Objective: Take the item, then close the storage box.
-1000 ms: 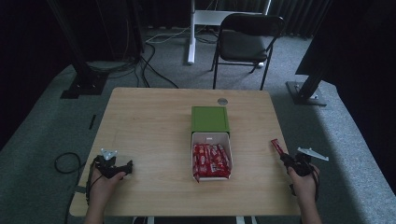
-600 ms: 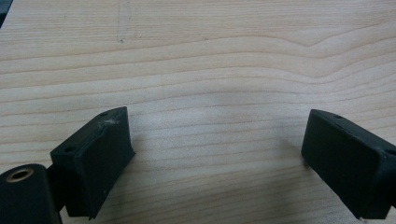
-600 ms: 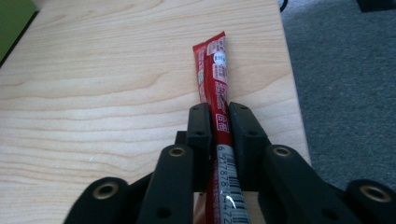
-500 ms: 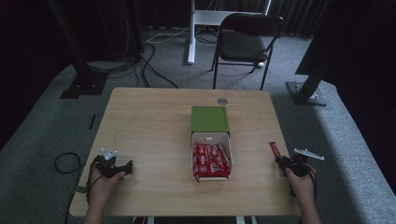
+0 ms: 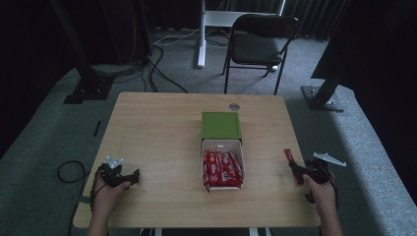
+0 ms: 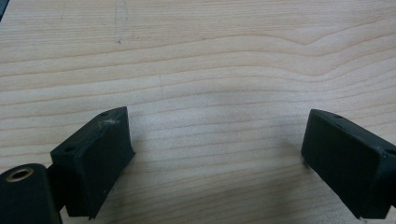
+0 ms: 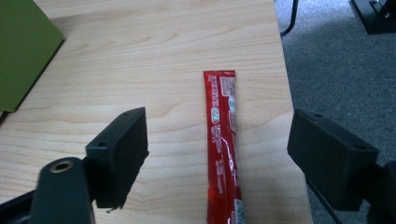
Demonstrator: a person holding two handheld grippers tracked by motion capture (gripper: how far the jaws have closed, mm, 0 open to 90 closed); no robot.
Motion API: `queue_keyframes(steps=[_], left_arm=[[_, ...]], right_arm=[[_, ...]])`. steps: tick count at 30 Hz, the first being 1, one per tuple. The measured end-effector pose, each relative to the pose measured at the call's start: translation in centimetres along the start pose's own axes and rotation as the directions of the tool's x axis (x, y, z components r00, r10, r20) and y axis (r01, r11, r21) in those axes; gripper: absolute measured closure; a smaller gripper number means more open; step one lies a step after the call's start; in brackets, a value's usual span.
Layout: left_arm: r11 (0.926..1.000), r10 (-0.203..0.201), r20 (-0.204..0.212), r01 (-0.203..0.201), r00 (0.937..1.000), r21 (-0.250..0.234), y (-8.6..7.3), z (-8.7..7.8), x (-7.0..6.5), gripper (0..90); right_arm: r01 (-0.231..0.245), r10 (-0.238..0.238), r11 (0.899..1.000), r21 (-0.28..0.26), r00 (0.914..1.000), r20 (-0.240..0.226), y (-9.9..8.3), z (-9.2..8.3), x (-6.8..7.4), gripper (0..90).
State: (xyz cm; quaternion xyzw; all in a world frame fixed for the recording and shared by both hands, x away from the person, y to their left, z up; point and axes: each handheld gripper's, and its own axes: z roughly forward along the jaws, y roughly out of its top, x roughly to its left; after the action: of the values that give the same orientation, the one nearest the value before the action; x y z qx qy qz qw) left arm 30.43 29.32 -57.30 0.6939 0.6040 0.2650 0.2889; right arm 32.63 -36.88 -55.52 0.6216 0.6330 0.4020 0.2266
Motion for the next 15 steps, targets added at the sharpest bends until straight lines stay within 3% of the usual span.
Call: queue_keyframes(steps=[5,11,15], left_arm=[[1.0,-0.001,0.037,0.001,0.9993,-0.005,0.2,-0.3,-0.5,9.4],[0.9981,0.051,0.077,-0.048,0.9957,-0.039,1.0,-1.4,-2.0,9.4],[0.9929,0.104,0.115,-0.097,0.9879,-0.069,1.5,-2.3,-3.5,9.4]], right_arm=[[0.038,-0.037,0.999,0.007,0.9992,-0.016,0.1,-0.3,0.5,17.9],[0.061,-0.062,0.998,-0.022,0.9969,-0.048,1.0,-0.9,1.8,17.9],[0.093,-0.096,0.995,-0.034,0.991,-0.093,1.4,-1.2,3.2,17.8]])
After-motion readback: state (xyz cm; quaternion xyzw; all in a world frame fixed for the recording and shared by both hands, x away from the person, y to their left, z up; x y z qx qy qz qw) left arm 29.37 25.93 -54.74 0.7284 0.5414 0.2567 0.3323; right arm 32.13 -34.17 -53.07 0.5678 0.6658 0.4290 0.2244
